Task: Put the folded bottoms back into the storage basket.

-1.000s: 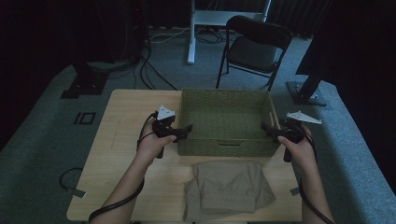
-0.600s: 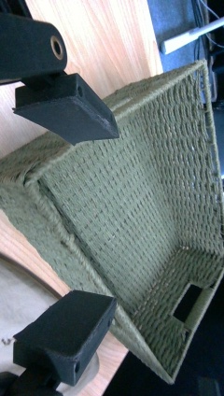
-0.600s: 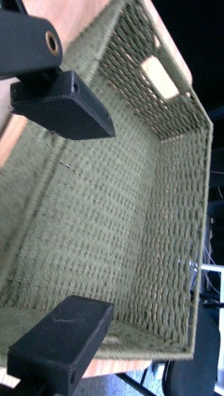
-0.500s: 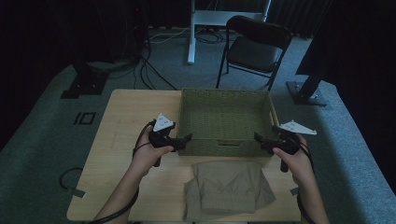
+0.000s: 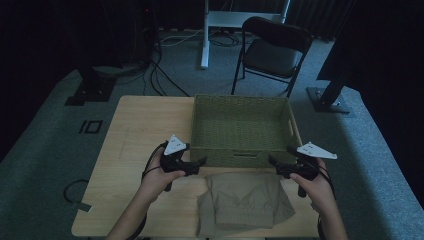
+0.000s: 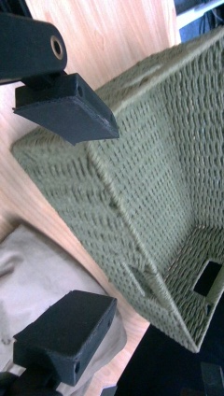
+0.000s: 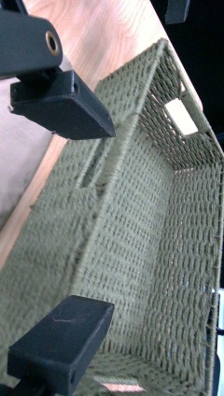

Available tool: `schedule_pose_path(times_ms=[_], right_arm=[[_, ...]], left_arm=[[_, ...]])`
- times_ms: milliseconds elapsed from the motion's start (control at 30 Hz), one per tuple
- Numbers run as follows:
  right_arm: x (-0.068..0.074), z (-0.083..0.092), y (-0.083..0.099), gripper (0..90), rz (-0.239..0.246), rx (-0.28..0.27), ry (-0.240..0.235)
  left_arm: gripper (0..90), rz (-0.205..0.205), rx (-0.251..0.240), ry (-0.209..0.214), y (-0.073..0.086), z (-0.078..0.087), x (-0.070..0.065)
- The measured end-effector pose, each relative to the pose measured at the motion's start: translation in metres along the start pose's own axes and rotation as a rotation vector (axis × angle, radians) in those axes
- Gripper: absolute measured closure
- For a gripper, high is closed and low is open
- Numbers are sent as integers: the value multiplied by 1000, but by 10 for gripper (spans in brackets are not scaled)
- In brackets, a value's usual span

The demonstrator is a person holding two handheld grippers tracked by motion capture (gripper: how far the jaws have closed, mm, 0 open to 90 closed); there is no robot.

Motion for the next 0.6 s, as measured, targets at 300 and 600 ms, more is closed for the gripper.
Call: schedule_pose_path(times_ms=[300, 600], right_arm=[[12, 0, 28, 135, 12, 29, -24], [18, 2, 57, 135, 13, 65, -49]], left_arm=[[178, -38, 37, 52, 20, -7, -31], [164, -20, 83, 90, 44, -18, -47]])
Point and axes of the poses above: each handheld gripper's, and its own axes: z roughly backward along the jaws, y roughly out of its underside, x roughly to its left, the point moved 6 cm from there along -z, roughly forward along the jaws, and after that the axes turned 7 degrees about x, right-handed, at the moved point
